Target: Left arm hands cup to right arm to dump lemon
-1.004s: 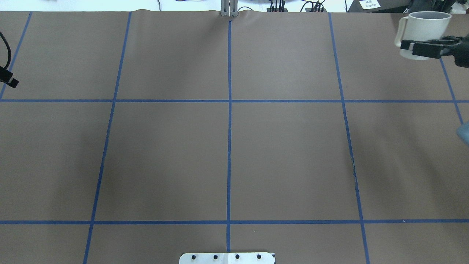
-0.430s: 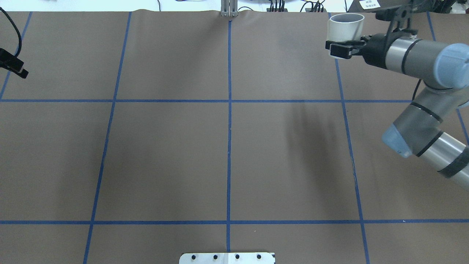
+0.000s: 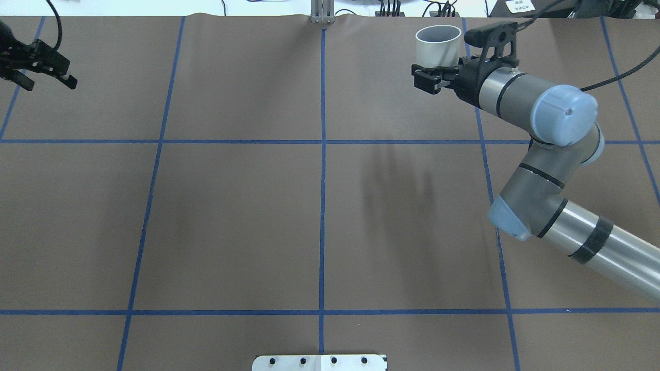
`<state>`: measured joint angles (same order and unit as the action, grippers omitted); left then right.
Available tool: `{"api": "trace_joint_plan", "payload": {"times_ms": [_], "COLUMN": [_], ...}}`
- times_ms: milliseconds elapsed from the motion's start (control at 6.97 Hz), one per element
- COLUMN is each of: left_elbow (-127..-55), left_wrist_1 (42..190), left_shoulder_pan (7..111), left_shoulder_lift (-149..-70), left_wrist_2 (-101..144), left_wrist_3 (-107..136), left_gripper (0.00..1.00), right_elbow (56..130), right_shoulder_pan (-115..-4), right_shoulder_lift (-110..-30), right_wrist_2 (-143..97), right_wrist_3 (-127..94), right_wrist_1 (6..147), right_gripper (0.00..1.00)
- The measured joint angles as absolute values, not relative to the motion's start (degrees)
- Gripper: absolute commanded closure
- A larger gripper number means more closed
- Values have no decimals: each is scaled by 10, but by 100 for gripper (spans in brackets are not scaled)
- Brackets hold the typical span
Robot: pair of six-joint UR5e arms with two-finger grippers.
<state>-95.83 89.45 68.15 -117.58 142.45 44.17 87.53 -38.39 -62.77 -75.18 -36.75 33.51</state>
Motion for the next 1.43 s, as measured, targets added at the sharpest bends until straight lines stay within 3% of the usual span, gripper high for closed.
{"api": "trace_joint_plan", "payload": {"times_ms": [143,861,1435], "left_elbow": [-959,-953,-888], "left_wrist_1": [896,917,1104], "left_shoulder_pan": [665,600,557], "left_shoulder_lift": [-1205,-1299,-1334], "left_wrist_2": [1427,1430,1427], "left_wrist_3": [502,698,902], "left_gripper": [0,0,0], "right_elbow": [875,849,786], "right_shoulder_pan": [-369,-334,-288], "right_shoulder_lift": [-619,-536,-459], "right_wrist_2": [-728,-682,-589], "right_wrist_3": [-310,-225,-291], "right_wrist_1": [349,418,418], "right_gripper": [74,72,71]}}
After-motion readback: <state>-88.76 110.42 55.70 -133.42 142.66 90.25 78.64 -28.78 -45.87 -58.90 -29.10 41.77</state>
